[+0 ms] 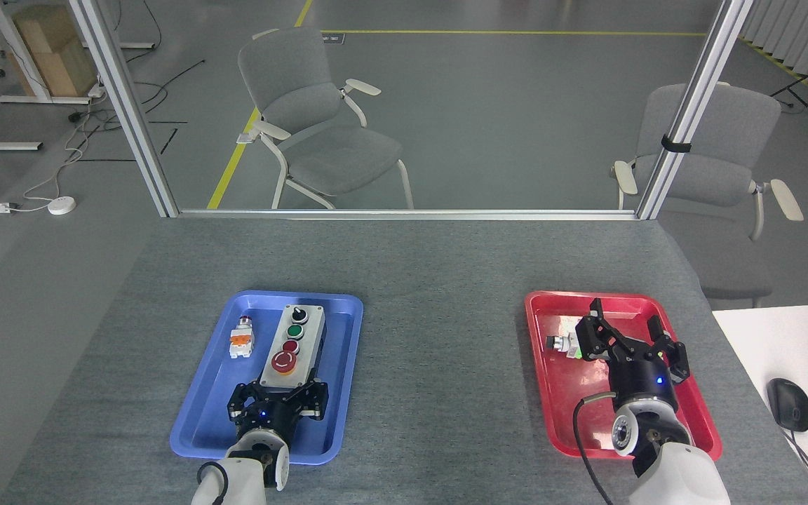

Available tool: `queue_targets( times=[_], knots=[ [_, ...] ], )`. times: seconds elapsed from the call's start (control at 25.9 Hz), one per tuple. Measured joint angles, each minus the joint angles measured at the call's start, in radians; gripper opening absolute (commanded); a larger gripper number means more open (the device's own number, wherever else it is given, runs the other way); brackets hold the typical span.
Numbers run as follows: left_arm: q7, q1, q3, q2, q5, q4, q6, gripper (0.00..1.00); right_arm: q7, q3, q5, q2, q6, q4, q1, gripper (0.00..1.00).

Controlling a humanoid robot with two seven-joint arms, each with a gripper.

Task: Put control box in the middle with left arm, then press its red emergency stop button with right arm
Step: 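Drag the control box off the blue tray toward the table middle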

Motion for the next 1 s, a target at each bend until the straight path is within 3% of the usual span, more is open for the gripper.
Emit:
queue_targets(
  times=[0.08,0.31,0.42,0.58,0.77,1.0],
  knots=[
    [-0.004,-0.005,0.0,0.001,0.001,0.003,-0.007,0.0,0.0,0.0,0.0,0.0,0.0,0.0,0.0,1.0],
    [-0.017,-0.007,0.004,0.012,0.044,-0.031,-0.046,0.0,0.0,-0.001,0.0,-0.001,0.0,0.0,-0.002,1.0],
    [-0.012,0.022,0.006,0.031,0.085,-0.149,-0.079,0.0,0.0,-0.002,0.0,-0.001,0.0,0.0,-0.009,1.0],
    [-0.01,0.139,0.0,0.043,0.117,-0.393,-0.153,0.0,0.002,-0.001,-0.001,-0.001,0.0,0.0,-0.012,1.0],
    [-0.038,0.232,-0.134,0.035,0.119,-0.573,-0.188,0.0,0.002,-0.001,-0.001,-0.003,0.0,0.0,-0.012,1.0],
    [-0.046,0.243,-0.275,0.0,0.108,-0.592,-0.178,0.0,0.006,-0.002,-0.002,-0.003,0.0,0.001,-0.012,1.0]
  ],
)
